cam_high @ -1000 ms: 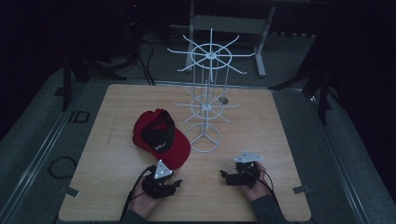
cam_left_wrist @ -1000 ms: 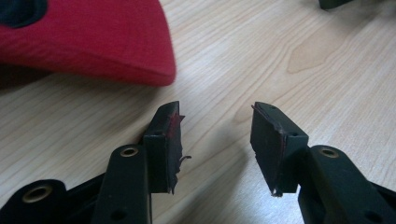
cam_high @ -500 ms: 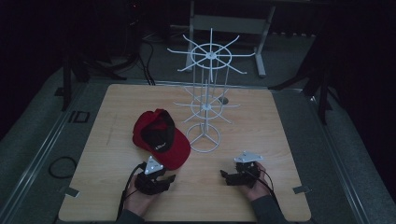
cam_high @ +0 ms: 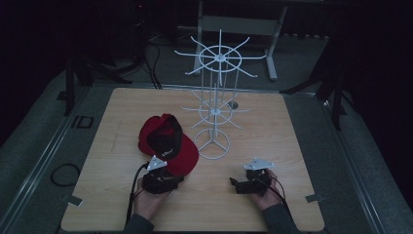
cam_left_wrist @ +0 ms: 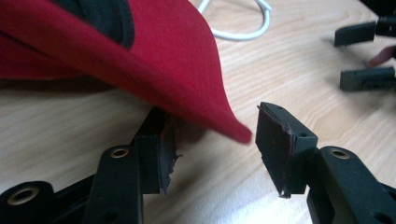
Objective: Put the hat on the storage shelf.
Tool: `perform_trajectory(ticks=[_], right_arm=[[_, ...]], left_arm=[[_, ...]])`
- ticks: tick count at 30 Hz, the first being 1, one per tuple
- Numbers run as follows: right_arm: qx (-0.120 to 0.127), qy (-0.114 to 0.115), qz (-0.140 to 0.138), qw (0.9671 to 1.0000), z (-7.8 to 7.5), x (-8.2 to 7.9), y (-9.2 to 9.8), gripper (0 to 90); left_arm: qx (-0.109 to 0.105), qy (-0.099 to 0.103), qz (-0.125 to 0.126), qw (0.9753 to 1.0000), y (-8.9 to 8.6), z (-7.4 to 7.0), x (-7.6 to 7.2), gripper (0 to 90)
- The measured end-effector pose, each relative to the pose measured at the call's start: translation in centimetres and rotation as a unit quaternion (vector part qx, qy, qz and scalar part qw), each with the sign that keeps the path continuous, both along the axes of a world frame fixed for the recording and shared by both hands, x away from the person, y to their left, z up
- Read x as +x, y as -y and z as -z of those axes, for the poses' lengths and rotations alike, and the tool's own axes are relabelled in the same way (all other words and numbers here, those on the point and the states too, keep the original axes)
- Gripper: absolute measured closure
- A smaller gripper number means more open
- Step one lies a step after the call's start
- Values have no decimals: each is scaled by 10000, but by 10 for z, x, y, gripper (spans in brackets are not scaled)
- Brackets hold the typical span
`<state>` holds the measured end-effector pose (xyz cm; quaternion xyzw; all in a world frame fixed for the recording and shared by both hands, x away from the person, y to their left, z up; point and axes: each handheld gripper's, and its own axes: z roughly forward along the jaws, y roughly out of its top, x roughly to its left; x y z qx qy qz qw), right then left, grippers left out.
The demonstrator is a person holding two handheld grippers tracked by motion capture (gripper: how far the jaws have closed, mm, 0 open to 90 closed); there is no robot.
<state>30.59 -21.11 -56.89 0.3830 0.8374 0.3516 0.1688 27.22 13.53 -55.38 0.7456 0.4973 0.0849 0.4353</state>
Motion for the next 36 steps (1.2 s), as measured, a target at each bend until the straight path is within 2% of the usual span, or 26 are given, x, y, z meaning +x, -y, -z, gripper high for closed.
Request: perform_trajectory(ticks=[10,12,17,20,23,25,30,36], right_arm=[[-1,1,0,10000,0,0,0,128],[-1,3,-1,10000,0,0,0,128],[1,-2,2,10000,0,0,0,128],[-1,5,-1,10000,0,0,0,128],[-1,6,-1,10000,0,0,0,128],[-1,3,0,10000,0,0,0,128],[0,2,1,10000,0,0,0,128],[1,1,2,10000,0,0,0,128]], left_arm=[[-263,-144,-145,9994,1,-2,8,416],[-429,-235,-281,9984,-1,-1,11,402],[-400,-265,-465,9978,-7,-2,13,420],[-334,-226,-654,9970,-15,-4,13,464],[-352,-237,-895,9951,-26,-6,15,483],[-466,-295,-988,9936,-32,-6,17,482],[-536,-423,-820,9943,-28,-2,23,458],[-432,-502,-739,9951,-18,5,34,452]])
